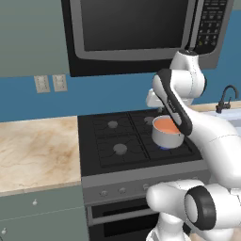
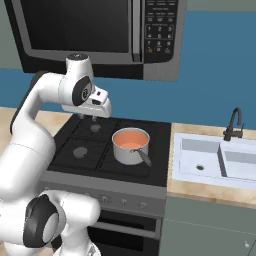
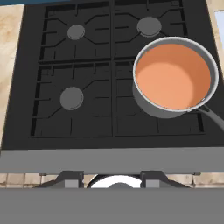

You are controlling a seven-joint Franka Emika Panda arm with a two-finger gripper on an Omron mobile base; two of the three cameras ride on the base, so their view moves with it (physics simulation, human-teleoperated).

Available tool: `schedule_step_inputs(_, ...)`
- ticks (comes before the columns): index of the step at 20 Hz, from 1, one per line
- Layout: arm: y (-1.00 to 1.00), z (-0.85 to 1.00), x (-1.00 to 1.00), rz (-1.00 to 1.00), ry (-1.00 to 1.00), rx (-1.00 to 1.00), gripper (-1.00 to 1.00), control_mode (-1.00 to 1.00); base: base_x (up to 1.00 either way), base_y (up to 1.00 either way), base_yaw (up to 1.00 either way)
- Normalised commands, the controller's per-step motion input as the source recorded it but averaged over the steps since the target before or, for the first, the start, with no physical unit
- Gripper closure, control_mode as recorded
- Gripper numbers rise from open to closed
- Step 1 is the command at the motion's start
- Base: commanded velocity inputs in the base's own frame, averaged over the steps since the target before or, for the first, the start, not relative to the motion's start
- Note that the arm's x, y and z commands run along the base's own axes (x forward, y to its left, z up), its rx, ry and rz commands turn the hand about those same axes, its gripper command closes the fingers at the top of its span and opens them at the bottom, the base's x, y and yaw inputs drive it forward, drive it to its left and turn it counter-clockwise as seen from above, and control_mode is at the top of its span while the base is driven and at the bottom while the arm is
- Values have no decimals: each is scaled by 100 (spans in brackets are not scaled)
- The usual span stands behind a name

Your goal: Wait until the marinara sauce is simmered to a deep red color and then turn off the stove.

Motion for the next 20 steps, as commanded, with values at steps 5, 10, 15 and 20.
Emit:
schedule_step_inputs(5, 0, 0, -5, 0, 0, 0, -100, -100, 0, 0, 0)
schedule_step_inputs(10, -9, -5, -20, 0, 0, 1, -100, -100, 0, 0, 0)
schedule_step_inputs(15, -52, -14, -30, 0, -1, 5, -100, -100, 0, 0, 0)
schedule_step_inputs(20, -78, -16, -31, 0, -5, 8, -100, -100, 0, 0, 0)
